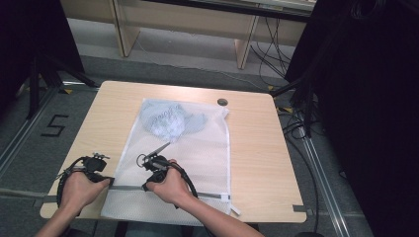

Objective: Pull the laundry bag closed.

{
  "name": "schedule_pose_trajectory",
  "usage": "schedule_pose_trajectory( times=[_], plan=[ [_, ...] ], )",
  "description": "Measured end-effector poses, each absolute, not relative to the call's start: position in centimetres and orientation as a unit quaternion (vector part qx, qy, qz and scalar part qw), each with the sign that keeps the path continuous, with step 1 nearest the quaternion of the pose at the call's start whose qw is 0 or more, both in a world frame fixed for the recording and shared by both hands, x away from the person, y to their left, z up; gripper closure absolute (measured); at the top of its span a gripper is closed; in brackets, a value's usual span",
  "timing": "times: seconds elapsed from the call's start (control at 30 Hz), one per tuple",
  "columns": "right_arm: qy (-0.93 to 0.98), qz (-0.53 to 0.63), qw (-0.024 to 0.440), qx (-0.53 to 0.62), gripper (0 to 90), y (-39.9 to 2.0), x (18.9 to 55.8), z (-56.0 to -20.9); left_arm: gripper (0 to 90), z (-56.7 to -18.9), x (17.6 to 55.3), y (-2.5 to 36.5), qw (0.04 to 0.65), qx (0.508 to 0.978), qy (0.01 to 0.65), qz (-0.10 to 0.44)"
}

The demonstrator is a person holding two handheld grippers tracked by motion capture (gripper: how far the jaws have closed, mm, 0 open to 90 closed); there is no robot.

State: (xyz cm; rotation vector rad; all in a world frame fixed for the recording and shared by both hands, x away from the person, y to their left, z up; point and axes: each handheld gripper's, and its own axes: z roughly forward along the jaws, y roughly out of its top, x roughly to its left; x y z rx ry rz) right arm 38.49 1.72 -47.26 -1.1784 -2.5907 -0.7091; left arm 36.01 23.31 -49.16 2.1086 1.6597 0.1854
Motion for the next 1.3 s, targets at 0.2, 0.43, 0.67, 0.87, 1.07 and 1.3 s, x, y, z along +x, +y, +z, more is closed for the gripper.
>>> schedule_pose_trajectory(
  times=[0.2, 0.43, 0.67, 0.87, 1.07, 1.3],
  plan=[
    [-0.878, -0.235, 0.105, -0.405, 87.1, 1.5, 38.5, -47.1, 89.8, -49.1, 36.0, 23.3, 0.224, 0.764, 0.601, 0.066],
    [-0.88, -0.234, 0.103, -0.4, 87.1, 1.3, 38.6, -47.1, 89.8, -49.1, 36.2, 23.5, 0.221, 0.776, 0.586, 0.076],
    [-0.878, -0.232, 0.104, -0.406, 87.1, 1.2, 38.5, -47.0, 89.8, -49.1, 36.1, 23.5, 0.22, 0.775, 0.587, 0.074],
    [-0.879, -0.227, 0.101, -0.407, 87.1, 1.0, 38.5, -46.9, 89.8, -49.1, 36.1, 23.4, 0.223, 0.769, 0.596, 0.07],
    [-0.884, -0.235, 0.096, -0.392, 87.1, 0.7, 38.7, -46.9, 89.8, -49.2, 36.0, 23.3, 0.226, 0.764, 0.601, 0.066],
    [-0.88, -0.231, 0.1, -0.402, 87.2, 0.5, 38.5, -46.9, 89.8, -49.1, 36.1, 23.4, 0.221, 0.771, 0.593, 0.072]
  ],
)
